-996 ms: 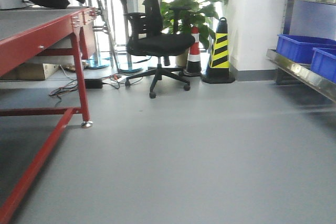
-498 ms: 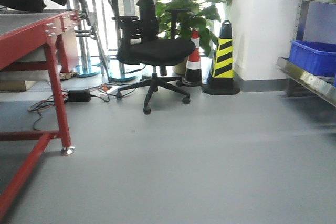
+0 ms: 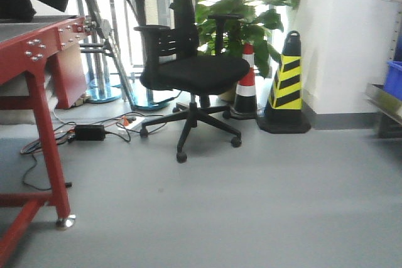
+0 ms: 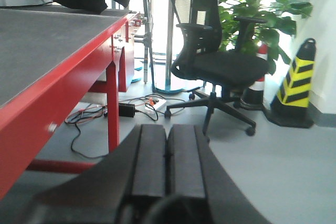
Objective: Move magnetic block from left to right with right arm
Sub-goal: 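Turn the base past the chair toward the other carpeted table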
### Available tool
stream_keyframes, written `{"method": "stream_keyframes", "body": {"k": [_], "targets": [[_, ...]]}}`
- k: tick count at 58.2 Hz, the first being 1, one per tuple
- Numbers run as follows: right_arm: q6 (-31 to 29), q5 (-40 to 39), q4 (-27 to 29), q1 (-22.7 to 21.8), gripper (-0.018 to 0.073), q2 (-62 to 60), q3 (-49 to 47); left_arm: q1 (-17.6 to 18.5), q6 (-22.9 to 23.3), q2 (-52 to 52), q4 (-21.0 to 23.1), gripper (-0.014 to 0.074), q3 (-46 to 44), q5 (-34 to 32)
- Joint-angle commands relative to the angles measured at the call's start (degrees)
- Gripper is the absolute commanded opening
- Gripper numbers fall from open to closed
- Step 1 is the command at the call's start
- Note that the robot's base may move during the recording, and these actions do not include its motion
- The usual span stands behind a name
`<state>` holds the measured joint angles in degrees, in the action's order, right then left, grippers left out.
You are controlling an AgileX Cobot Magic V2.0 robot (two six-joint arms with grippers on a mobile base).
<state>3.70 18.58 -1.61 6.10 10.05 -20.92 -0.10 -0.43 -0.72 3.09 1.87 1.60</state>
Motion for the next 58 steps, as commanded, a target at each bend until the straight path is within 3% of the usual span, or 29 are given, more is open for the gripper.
{"method": "stream_keyframes", "body": {"k": [1, 58], "targets": [[-0.4, -4.8, -0.5, -0.3, 0.0361, 0.8, -1.7, 0.2, 0.4, -0.5, 0.1, -0.0126, 0.5, -4.8], [-0.4, -4.8, -0.5, -0.3, 0.0361, 0.8, -1.7, 0.2, 0.4, -0.5, 0.1, -0.0126, 0.5, -4.8]]}}
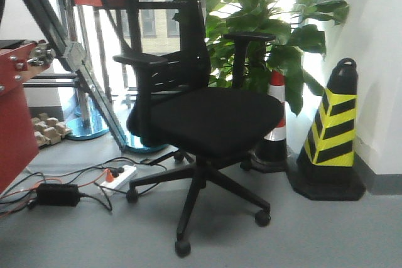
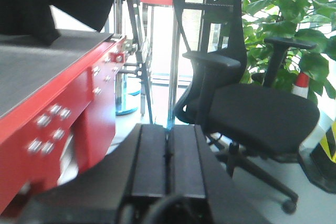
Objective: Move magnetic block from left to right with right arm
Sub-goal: 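Turn the base past the chair toward the other carpeted table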
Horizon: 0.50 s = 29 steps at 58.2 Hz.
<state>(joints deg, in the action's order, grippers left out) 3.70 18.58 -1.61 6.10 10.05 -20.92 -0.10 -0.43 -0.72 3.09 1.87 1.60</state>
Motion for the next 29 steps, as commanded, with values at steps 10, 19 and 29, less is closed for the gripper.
{"method": "stream_keyframes", "body": {"k": [10, 19, 29], "targets": [[-0.4, -4.8, -0.5, -0.3, 0.0361, 0.8, -1.7, 0.2, 0.4, -0.5, 0.1, -0.0126, 0.5, -4.8], [-0.4, -4.8, -0.5, -0.3, 0.0361, 0.8, -1.7, 0.2, 0.4, -0.5, 0.1, -0.0126, 0.5, -4.8], [-0.4, -4.8, -0.5, -0.3, 0.0361, 0.8, -1.7, 0.2, 0.4, -0.5, 0.1, -0.0126, 0.5, -4.8]]}}
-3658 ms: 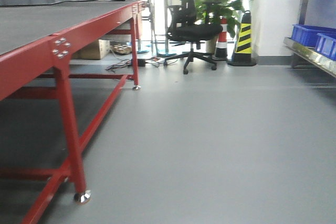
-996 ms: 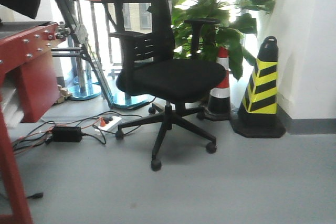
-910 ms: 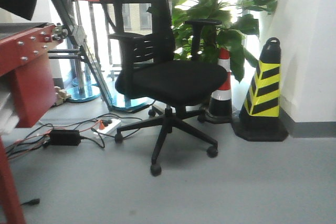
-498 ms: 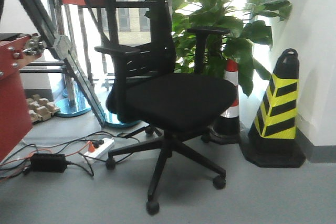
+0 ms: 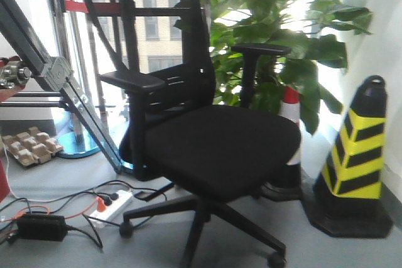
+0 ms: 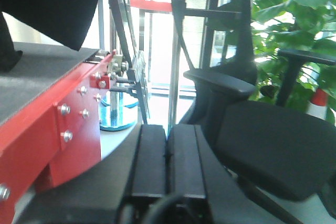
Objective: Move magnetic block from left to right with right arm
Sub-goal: 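Turn the base past the chair toward the other carpeted table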
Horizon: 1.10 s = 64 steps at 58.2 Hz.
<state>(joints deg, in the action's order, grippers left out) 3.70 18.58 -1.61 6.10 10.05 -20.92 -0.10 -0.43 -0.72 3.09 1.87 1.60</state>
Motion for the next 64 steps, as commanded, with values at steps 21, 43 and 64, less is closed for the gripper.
{"method": "stream_keyframes", "body": {"k": [21, 43, 64], "targets": [[-0.4, -4.8, -0.5, -0.3, 0.0361, 0.8, -1.7, 0.2, 0.4, -0.5, 0.1, -0.0126, 0.5, -4.8], [-0.4, -4.8, -0.5, -0.3, 0.0361, 0.8, -1.7, 0.2, 0.4, -0.5, 0.1, -0.0126, 0.5, -4.8], [-0.4, -4.8, -0.5, -0.3, 0.0361, 0.8, -1.7, 0.2, 0.4, -0.5, 0.1, -0.0126, 0.5, -4.8]]}}
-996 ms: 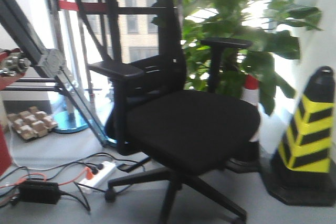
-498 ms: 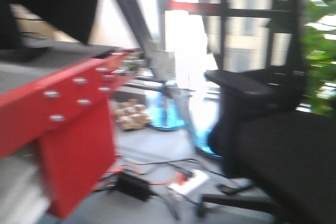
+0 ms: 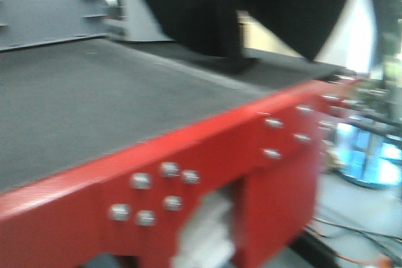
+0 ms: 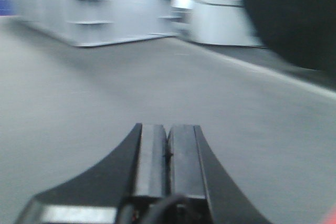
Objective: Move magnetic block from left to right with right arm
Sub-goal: 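Turn the base past the chair toward the other carpeted table, then drive up to the carpeted table near the grey crate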
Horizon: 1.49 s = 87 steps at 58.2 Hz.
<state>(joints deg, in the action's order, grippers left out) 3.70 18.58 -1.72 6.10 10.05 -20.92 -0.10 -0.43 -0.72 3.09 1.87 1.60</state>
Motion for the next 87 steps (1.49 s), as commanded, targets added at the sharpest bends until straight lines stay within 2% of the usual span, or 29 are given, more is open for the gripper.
{"method": "stream_keyframes", "body": {"k": [1, 87], "targets": [[-0.4, -4.8, -0.4, -0.3, 0.0361, 0.8, -1.7, 0.2, 0.4, -0.5, 0.1, -0.0126, 0.5, -4.8], [-0.4, -4.8, -0.4, -0.3, 0.0361, 0.8, -1.7, 0.2, 0.4, -0.5, 0.1, -0.0126, 0.5, -4.8]]}}
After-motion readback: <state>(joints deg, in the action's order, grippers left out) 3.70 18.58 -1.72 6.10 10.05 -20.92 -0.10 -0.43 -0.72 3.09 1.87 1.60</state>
